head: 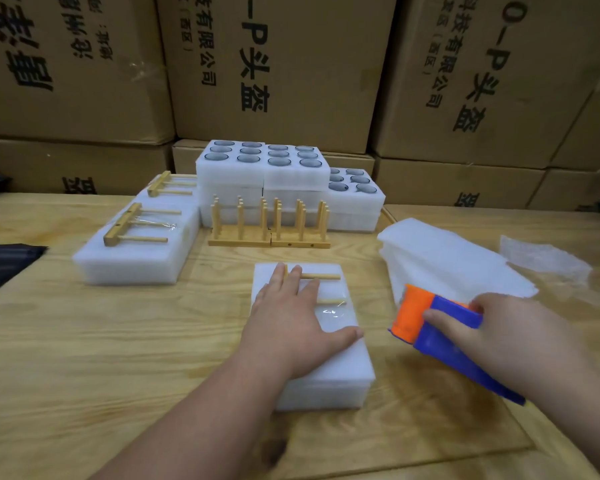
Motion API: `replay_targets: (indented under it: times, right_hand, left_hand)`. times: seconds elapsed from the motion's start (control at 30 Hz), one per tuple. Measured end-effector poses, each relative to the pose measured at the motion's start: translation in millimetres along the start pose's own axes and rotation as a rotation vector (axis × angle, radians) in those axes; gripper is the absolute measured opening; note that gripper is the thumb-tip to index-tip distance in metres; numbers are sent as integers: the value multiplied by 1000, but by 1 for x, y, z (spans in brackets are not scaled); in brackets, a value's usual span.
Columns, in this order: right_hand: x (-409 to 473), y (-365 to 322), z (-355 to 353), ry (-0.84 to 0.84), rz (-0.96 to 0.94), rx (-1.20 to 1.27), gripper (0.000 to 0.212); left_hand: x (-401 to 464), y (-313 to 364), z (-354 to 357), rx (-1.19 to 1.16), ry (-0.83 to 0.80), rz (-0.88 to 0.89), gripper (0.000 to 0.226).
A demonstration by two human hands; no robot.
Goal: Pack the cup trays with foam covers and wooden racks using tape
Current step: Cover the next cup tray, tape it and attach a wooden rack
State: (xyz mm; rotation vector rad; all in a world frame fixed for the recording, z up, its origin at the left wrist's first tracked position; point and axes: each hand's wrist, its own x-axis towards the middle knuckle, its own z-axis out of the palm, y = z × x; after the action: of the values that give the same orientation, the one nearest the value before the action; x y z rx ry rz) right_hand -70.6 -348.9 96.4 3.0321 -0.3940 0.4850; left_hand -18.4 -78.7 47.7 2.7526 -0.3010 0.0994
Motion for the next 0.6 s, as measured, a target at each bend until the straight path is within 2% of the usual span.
replay_targets:
  times: [0.1, 0.17, 0.3, 0.37, 0.43, 0.47, 0.53, 0.6]
  right_hand:
    - [-33, 23, 14, 107, 100, 69, 78]
    - [-43, 33, 28, 169, 104, 47, 69]
    - [-41, 31, 43, 108, 107, -66, 55]
    - [-36, 25, 43, 224, 174, 13, 54]
    - [-33, 10, 39, 393, 91, 296, 55]
    - [-32, -3, 36, 424, 10, 490, 53]
    - [-30, -35, 32, 332, -63, 917, 49]
    - [-27, -69, 34, 125, -17, 1287, 44]
  left_hand:
    - [-1, 1, -1, 4, -2, 4, 121]
    - [-1, 1, -2, 11, -9, 6, 119]
    - [-2, 2, -4, 6, -20, 4, 119]
    - [-3, 2, -4, -2, -17, 3, 119]
    - [-3, 2, -4, -11, -15, -1, 120]
    - [-3, 2, -4, -13, -17, -1, 120]
    - [-3, 2, -4, -11, -20, -2, 121]
    - [-3, 1, -4, -5, -21, -3, 120]
